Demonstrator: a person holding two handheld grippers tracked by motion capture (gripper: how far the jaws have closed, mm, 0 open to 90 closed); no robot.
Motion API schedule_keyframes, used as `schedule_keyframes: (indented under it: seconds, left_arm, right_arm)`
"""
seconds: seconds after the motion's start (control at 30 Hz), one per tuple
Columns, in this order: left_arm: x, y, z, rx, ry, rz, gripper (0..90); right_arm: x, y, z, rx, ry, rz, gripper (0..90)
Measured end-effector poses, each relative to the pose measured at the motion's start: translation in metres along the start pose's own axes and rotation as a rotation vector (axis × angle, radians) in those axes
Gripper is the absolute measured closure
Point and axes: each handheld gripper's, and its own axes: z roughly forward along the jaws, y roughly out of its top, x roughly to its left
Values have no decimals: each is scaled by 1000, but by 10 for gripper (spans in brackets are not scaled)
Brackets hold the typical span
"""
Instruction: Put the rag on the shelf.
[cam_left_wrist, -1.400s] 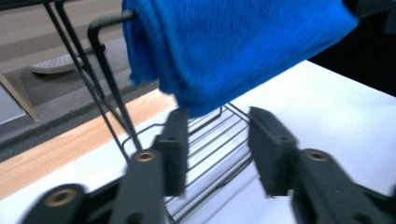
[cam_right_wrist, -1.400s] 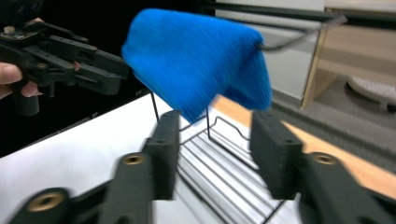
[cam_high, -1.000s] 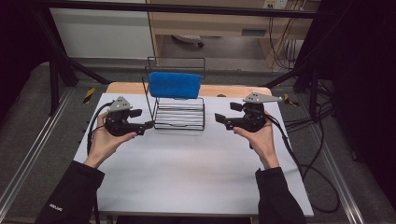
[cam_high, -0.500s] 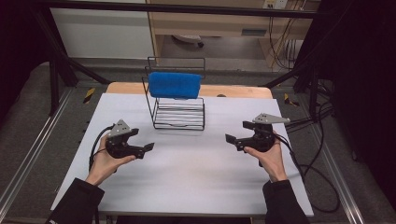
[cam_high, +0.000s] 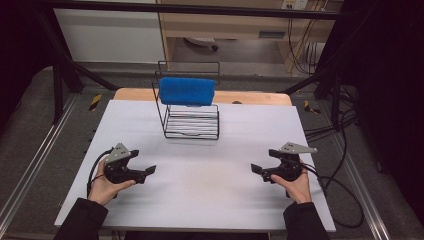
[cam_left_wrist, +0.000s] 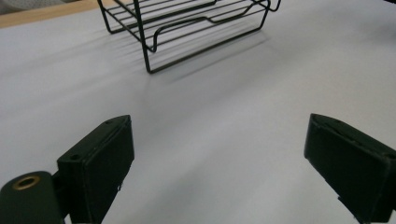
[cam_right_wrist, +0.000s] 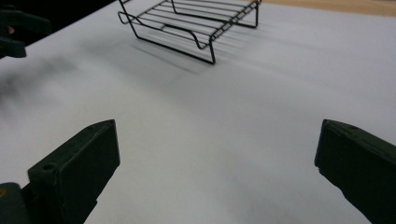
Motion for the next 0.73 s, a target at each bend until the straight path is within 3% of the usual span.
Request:
schedule_keyframes:
  seconds: [0.17,0.33,0.57,0.73]
  left_arm:
    - [1,-10,-3,18,-2,25,88]
    - [4,-17,-6,15,2,23,88]
    - [7,-24,-9,40,23,27,88]
    - [7,-27,-9,50,28,35,88]
  right_arm:
    - [-8,-15,-8,7,-4,6,7]
    - [-16,-28,-13,13,-7,18,7]
    - [-17,-41,-16,69,-24,-3,7]
    - [-17,-45,-16,78,-29,-8,7]
